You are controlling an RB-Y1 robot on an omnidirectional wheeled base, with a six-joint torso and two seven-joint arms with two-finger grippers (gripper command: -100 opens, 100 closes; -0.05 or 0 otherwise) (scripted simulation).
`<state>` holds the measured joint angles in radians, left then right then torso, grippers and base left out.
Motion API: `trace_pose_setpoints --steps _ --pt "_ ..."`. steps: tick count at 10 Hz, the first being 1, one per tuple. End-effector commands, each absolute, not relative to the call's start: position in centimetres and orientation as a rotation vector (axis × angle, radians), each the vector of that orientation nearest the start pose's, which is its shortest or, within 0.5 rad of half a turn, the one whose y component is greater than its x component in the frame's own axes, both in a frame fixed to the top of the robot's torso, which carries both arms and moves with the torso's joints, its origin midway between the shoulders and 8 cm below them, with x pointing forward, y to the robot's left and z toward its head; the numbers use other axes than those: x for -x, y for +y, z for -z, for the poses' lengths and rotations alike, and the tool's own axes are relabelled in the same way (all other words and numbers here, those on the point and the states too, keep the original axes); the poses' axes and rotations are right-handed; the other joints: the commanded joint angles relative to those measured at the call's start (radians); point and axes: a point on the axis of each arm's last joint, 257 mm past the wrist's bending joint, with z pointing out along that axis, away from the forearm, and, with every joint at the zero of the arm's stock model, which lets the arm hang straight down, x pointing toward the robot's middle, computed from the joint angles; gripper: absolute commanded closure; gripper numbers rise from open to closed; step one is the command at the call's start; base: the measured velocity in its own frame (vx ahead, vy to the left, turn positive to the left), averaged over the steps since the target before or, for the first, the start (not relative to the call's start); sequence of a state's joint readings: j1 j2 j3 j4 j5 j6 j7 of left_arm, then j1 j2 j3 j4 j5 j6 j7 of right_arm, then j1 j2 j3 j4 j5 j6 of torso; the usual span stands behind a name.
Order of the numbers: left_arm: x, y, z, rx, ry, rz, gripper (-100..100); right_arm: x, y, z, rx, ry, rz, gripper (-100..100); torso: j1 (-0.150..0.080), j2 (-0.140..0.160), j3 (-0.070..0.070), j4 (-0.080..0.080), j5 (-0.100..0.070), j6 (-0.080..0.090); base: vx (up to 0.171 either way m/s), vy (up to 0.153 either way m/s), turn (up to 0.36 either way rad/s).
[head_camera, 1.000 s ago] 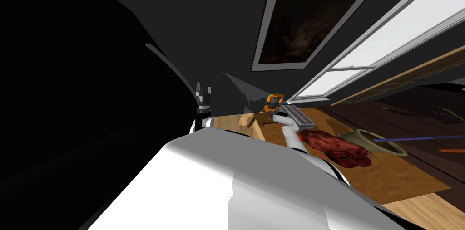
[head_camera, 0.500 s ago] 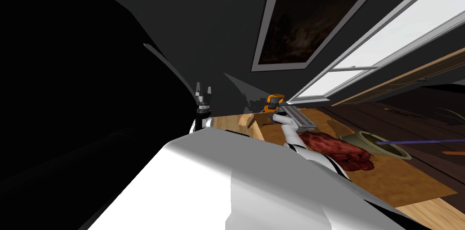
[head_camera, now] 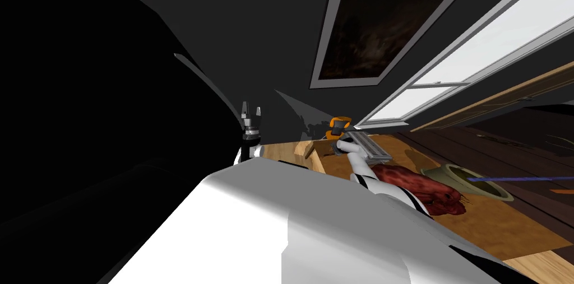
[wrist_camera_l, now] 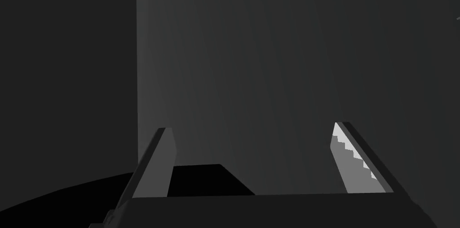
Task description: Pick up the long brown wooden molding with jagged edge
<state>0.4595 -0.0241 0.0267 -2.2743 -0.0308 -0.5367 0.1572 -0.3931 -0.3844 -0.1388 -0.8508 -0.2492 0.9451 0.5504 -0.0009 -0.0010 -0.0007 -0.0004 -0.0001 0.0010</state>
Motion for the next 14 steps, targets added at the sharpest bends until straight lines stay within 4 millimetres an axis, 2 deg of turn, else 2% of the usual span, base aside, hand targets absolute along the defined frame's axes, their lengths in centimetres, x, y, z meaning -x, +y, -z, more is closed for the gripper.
trace_pose_setpoints --steps 1,4,7,8,11,12,13,14 --pt "-34.0 28.1 -4.2 0.652 0.522 1.433 0 -43.7 -42.1 48.3 -1.638 2.314 -0.066 -100 0.000 0.000 0.000 0.000 0.000 0.000 0.027 -0.017 0.008" --pt "-34.0 28.1 -4.2 0.652 0.522 1.433 0 -42.6 -41.9 48.7 -1.678 2.348 -0.043 -100 0.000 0.000 0.000 0.000 0.000 0.000 0.025 -0.013 0.008" --pt "-34.0 28.1 -4.2 0.653 0.522 1.433 0 -40.1 -41.7 49.3 -1.771 2.425 0.011 -100 0.000 -0.001 0.000 0.000 0.000 0.000 0.037 -0.013 0.016" --pt "-34.0 28.1 -4.2 0.653 0.522 1.433 0 -40.1 -41.7 49.3 -1.771 2.425 0.011 -100 0.000 -0.001 -0.001 0.000 0.000 0.000 0.028 -0.009 0.004" --pt "-34.0 28.1 -4.2 0.652 0.522 1.433 0 -38.3 -41.9 49.2 -1.837 2.474 0.055 -100 0.001 0.000 0.000 0.000 0.000 0.000 0.020 -0.011 0.012" --pt "-34.0 28.1 -4.2 0.652 0.522 1.433 0 -38.8 -41.8 49.2 -1.822 2.461 0.044 -100 0.000 0.000 0.000 0.000 0.000 0.000 0.011 -0.008 0.004" --pt "-34.0 28.1 -4.2 0.652 0.522 1.433 0 -38.7 -41.8 49.2 -1.825 2.465 0.047 0 0.001 0.001 0.000 0.000 0.000 0.000 0.000 0.000 0.000" --pt "-34.0 28.1 -4.2 0.652 0.522 1.433 0 -38.1 -41.4 50.2 -1.823 2.466 0.047 -100 0.001 0.001 0.001 0.000 0.000 0.000 0.027 -0.019 -0.011"
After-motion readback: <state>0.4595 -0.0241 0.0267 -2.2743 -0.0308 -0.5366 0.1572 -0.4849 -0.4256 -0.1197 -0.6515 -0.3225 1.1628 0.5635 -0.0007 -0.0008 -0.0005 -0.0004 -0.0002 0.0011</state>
